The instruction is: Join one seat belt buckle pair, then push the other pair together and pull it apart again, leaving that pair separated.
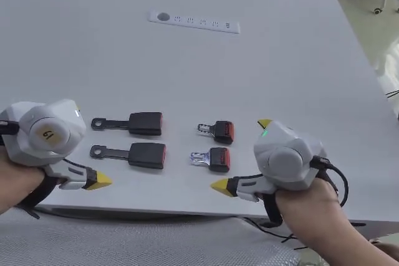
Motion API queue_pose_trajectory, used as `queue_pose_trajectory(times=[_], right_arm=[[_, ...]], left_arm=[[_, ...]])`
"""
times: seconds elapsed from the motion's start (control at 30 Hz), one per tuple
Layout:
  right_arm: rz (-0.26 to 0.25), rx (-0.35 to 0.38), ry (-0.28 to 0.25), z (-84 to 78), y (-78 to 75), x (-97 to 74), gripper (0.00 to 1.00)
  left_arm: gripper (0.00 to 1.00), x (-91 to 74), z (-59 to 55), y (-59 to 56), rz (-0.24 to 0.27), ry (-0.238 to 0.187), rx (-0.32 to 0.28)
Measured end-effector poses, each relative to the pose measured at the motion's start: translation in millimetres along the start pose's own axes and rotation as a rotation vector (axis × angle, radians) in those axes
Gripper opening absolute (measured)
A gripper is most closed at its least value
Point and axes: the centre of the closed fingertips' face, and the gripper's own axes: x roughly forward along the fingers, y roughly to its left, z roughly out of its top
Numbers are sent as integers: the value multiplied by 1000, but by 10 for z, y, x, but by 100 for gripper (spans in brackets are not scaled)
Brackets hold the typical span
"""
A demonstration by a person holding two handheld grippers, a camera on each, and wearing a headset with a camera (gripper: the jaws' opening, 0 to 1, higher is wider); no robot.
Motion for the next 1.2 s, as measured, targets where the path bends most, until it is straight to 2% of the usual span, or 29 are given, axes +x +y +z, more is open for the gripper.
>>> queue_pose_trajectory(times=[0.17,0.27,0.4,0.57,0.67,0.77,0.87,1.07,1.2], right_arm=[[7,-5,-4,0,6,4,96],[17,-16,-5,-7,7,12,93],[36,-23,-8,-18,10,34,89],[71,-60,-6,-19,14,78,83],[100,-74,-9,-4,14,97,76],[139,-102,-7,5,34,115,70],[180,-138,-5,1,62,145,63],[239,-182,23,-53,70,238,57],[299,-210,39,-89,113,280,48]], left_arm=[[94,-5,8,-21,-10,-3,3],[90,5,0,-70,-38,3,16],[84,12,25,-117,-75,3,62],[80,63,77,-114,-112,14,112],[74,108,138,-167,-163,18,146],[73,172,172,-176,-181,34,183],[66,246,214,-229,-226,49,218],[60,403,273,-294,-272,53,254],[56,484,294,-328,-290,45,263]])
